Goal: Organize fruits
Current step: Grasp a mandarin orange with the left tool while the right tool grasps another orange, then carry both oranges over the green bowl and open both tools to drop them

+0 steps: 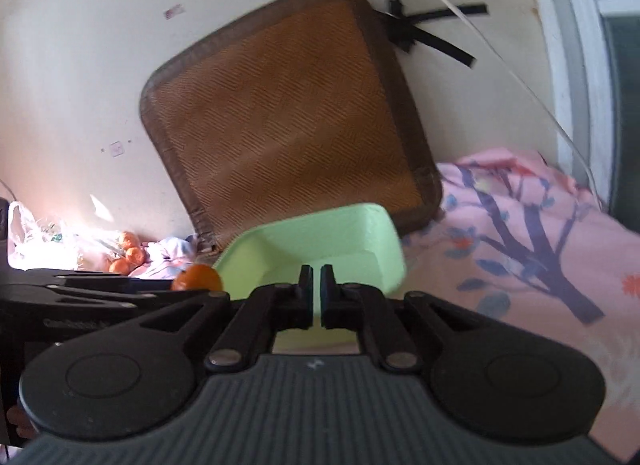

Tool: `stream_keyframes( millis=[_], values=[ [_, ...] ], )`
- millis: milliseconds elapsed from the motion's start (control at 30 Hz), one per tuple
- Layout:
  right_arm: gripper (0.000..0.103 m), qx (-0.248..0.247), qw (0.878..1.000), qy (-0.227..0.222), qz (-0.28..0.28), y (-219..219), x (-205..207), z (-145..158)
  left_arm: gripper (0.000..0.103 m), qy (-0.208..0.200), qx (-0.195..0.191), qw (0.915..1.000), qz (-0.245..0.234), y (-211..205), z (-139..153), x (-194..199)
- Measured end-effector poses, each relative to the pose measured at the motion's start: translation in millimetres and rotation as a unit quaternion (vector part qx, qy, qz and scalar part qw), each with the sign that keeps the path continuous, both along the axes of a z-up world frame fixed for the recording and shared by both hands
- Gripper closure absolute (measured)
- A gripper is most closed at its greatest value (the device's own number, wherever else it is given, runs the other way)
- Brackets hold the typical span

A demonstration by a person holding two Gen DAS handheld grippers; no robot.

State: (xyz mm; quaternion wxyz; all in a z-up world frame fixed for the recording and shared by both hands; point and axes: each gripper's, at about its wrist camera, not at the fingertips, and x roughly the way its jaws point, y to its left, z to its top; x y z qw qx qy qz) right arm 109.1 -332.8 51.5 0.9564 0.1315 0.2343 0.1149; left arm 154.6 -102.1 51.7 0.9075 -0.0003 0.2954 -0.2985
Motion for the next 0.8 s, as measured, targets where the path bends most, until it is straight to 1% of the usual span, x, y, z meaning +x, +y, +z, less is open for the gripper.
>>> stream_keyframes(
  millis=[33, 67, 100, 133, 167, 200, 233, 267, 367, 400, 467, 500, 533, 600, 667, 733, 800],
  values=[
    [0.095, 0.024, 1.000, 0.017, 0.005, -11, -6, -5, 0.062, -0.003, 0.000, 1.0000, -0.007, -2, -2, -7],
    [0.092, 0.050, 0.998, 0.031, 0.014, -18, -12, -8, 0.062, -0.003, 0.003, 0.9999, -0.014, -5, -4, -11],
    [0.082, 0.056, 0.997, 0.039, 0.028, -20, -19, -11, 0.062, -0.001, 0.006, 0.9998, -0.019, -7, -7, -15],
    [0.072, 0.037, 0.998, 0.044, 0.035, -14, -24, -12, 0.062, 0.003, 0.009, 0.9997, -0.024, -11, -10, -16],
    [0.068, 0.000, 0.999, 0.032, 0.030, -6, -30, -11, 0.062, 0.011, 0.012, 0.9995, -0.027, -16, -13, -16],
    [0.059, -0.042, 0.999, 0.014, 0.021, 2, -33, -10, 0.062, 0.018, 0.016, 0.9994, -0.026, -20, -15, -16],
    [0.054, -0.083, 0.997, 0.004, 0.010, 10, -33, -10, 0.062, 0.023, 0.018, 0.9993, -0.023, -22, -17, -15],
    [0.050, -0.112, 0.994, -0.001, -0.004, 15, -32, -11, 0.062, 0.026, 0.016, 0.9993, -0.021, -23, -16, -16],
    [0.051, -0.152, 0.988, 0.007, -0.014, 17, -23, -19, 0.062, 0.022, 0.009, 0.9996, -0.014, -22, -8, -17],
    [0.051, -0.163, 0.986, 0.000, -0.019, 17, -23, -21, 0.062, 0.020, 0.009, 0.9997, -0.011, -21, -4, -16],
    [0.051, -0.203, 0.979, 0.003, -0.033, 18, -19, -28, 0.062, 0.017, 0.008, 0.9998, -0.007, -21, 2, -14],
    [0.051, -0.214, 0.976, 0.010, -0.038, 17, -16, -32, 0.062, 0.016, 0.007, 0.9998, -0.005, -21, 4, -13],
    [0.051, -0.212, 0.976, 0.023, -0.042, 11, -13, -36, 0.062, 0.014, 0.007, 0.9999, -0.003, -21, 7, -12],
    [0.061, -0.170, 0.983, 0.048, -0.045, -9, -8, -40, 0.062, 0.008, 0.010, 0.9999, 0.003, -22, 11, -8],
    [0.062, -0.141, 0.988, 0.054, -0.045, -22, -4, -39, 0.062, 0.001, 0.014, 0.9998, 0.012, -23, 15, -1],
    [0.062, -0.127, 0.989, 0.039, -0.066, -26, -11, -35, 0.062, -0.004, 0.019, 0.9996, 0.022, -27, 17, 10],
    [0.062, -0.102, 0.992, 0.007, -0.071, -28, -19, -26, 0.062, -0.010, 0.026, 0.9992, 0.028, -31, 17, 21]
  ],
)
